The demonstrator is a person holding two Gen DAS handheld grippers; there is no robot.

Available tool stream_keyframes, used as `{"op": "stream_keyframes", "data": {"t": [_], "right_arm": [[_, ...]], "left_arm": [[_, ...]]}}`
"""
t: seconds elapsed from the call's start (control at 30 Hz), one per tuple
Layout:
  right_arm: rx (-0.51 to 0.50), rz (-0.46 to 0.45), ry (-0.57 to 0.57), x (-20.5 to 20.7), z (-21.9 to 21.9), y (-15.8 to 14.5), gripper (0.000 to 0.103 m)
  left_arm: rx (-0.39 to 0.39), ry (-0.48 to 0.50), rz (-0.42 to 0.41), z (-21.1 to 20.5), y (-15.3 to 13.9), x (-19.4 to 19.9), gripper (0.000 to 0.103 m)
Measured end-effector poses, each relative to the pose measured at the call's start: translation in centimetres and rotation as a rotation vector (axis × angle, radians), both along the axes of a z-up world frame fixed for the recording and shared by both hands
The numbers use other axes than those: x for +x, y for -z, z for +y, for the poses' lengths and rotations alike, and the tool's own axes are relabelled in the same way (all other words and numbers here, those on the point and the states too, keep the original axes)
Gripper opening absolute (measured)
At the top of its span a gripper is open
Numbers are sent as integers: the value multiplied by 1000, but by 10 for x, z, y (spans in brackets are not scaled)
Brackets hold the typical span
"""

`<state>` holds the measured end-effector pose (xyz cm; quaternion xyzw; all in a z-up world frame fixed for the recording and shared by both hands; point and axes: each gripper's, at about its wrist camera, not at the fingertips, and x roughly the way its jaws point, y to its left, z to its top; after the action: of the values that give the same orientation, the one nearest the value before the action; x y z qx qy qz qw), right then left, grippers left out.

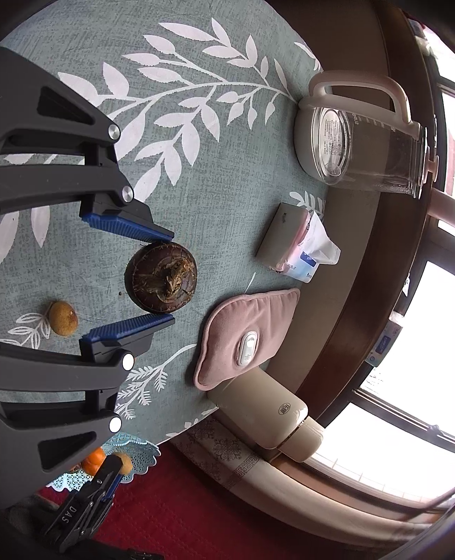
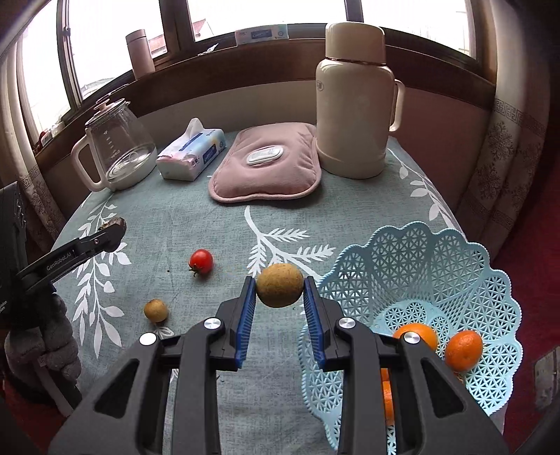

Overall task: Organize fruits
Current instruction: 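Carry the brown kiwi into the basket and open the right gripper while left holds brown fruit, then carry the dark brown fruit into the basket and open the left gripper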

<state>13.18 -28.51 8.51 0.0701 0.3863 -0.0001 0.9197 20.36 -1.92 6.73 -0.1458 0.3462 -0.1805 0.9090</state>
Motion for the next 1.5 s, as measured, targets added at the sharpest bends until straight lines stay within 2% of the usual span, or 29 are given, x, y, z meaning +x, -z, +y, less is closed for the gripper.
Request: {"op": "stream_keyframes", "data": {"t": [0.23,0.67,0.83,0.9,1.0,1.17,1.23,1.5], "right_arm": [[42,29,77,-9,-33,10,29],[78,75,156,-8,-53,31,29],[103,68,197,-15,-63,32,41],[114,57,213,-21,-67,32,41],[126,25,245,-35,-72,30,51],[111,-41,277,-62,-79,21,54],[104,-74,293,-73,-82,16,59],[70,-173,360,-111,-96,5,63]], "left_arm": [[5,8,4,-3,1,-1,42],[11,11,7,-5,3,0,42],[18,15,8,-7,4,0,42],[21,18,6,-8,4,-1,42],[28,25,4,-11,5,-2,42],[26,52,4,-19,5,-6,42],[34,61,6,-24,6,-8,42],[60,137,-5,-51,9,-28,42]]}}
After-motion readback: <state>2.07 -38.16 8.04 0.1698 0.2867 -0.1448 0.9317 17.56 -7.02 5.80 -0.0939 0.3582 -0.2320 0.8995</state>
